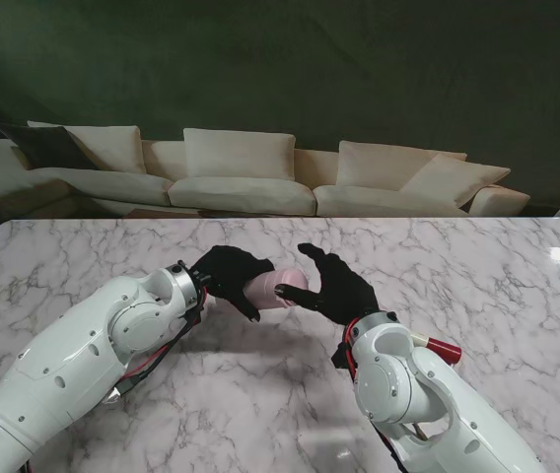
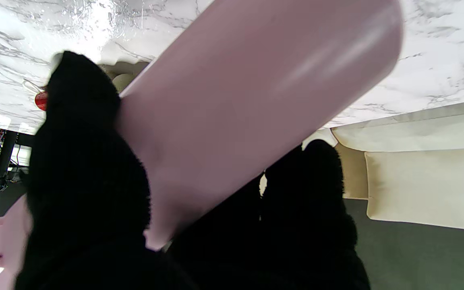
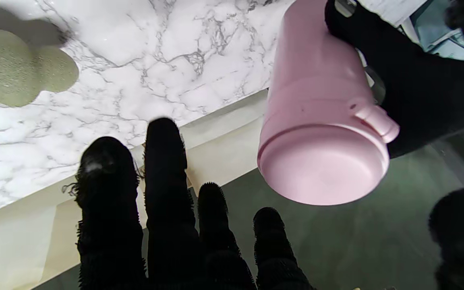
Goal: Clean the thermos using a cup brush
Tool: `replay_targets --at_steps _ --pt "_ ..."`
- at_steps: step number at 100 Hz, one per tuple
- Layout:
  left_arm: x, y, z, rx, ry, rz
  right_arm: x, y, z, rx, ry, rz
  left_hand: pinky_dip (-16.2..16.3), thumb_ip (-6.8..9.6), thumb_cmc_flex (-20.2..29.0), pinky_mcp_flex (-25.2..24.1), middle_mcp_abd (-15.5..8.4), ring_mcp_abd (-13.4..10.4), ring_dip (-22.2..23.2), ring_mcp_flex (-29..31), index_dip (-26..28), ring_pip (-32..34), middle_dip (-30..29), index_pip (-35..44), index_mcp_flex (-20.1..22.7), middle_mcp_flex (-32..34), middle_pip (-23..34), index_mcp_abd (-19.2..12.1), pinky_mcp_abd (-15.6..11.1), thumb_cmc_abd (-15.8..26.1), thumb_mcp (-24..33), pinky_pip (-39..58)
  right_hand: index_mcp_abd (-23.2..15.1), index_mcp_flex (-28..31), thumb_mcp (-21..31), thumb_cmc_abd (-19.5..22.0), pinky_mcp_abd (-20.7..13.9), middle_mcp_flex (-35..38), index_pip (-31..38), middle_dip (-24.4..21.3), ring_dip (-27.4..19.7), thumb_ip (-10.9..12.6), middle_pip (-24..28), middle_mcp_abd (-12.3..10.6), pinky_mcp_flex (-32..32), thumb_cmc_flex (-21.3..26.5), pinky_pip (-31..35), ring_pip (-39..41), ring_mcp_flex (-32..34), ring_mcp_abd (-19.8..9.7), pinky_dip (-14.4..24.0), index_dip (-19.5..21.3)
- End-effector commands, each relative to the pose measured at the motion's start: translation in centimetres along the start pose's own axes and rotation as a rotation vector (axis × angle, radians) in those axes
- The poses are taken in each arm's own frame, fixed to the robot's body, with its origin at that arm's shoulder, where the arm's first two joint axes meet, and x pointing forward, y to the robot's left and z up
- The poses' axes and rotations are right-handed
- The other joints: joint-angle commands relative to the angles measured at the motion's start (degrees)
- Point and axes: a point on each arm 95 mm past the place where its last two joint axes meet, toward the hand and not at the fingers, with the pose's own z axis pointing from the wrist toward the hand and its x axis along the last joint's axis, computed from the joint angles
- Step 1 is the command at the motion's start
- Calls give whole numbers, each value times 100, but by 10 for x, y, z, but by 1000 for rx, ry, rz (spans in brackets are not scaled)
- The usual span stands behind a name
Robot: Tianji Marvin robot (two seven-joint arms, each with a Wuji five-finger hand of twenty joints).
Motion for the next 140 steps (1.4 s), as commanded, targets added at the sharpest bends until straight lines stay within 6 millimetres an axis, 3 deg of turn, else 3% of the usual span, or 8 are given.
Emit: replay_targets --at_steps 1,13,40,52,65,111,128,140 --pt "2 -7 2 -1 10 13 9 2 1 -3 15 15 154 532 1081 99 -409 -54 195 278 242 565 376 896 609 600 750 -989 -367 1266 3275 172 118 -103 102 18 -112 343 113 201 137 37 421 -16 987 -156 774 484 930 64 -414 368" --pt "2 -8 2 -5 10 15 17 -2 3 -1 32 42 156 531 1074 104 -411 -51 192 281 242 566 371 897 611 603 753 -990 -368 1263 3282 170 28 147 -19 -233 -941 624 1143 468 67 76 1040 -241 2158 578 1395 815 1990 13 -1032 748" --pt "2 -10 2 -8 5 10 26 -10 1 29 106 97 167 522 1074 101 -401 -44 184 282 230 572 360 892 626 607 776 -973 -360 1276 3294 173 -276 1173 -900 -74 -880 -241 2271 534 597 305 1454 -260 1304 2833 998 1548 456 -454 -1055 1212" --pt "2 -10 2 -8 4 9 26 -13 2 -2 180 78 175 520 1069 114 -390 -35 186 295 230 584 359 895 630 611 790 -966 -350 1270 3293 186 -597 2103 1036 -412 -703 -677 2767 315 370 108 1080 -347 -1058 2520 -189 786 -1084 -762 -221 1609" --pt "2 -10 3 -9 3 9 23 -15 3 -19 232 53 182 519 1067 122 -395 -44 188 303 228 595 352 896 635 618 804 -968 -341 1279 3296 199 -948 2938 1123 -734 -259 -38 3395 249 -341 -379 775 -695 -2770 2407 -1363 -655 -1978 -772 33 1253" --pt "2 -10 4 -14 -7 6 20 -17 2 -83 338 174 199 519 1060 132 -393 -27 194 322 228 619 343 912 652 621 850 -973 -339 1273 3305 224 -1739 5235 1091 -855 102 3546 3409 324 -913 -361 499 -2376 -4167 1790 -3639 -1788 -1401 -1314 -1043 699" --pt "2 -9 3 -19 -11 9 18 -14 1 -111 399 223 203 511 1055 146 -401 -34 192 338 220 621 323 909 659 629 856 -973 -340 1278 3303 232 -2377 4168 715 -819 -39 2045 3232 93 -1060 -563 -217 -2495 -4408 2032 -4167 -2296 -2144 -1169 -1357 181" --pt "2 -11 3 -17 -10 14 17 -9 1 -136 424 232 203 511 1052 151 -402 -27 190 342 220 619 316 913 664 634 862 -981 -338 1279 3308 231 -2582 3114 624 -665 -197 220 2843 -40 -1255 -449 -524 -1975 -4219 1948 -4068 -2686 -2844 -1080 -1168 62"
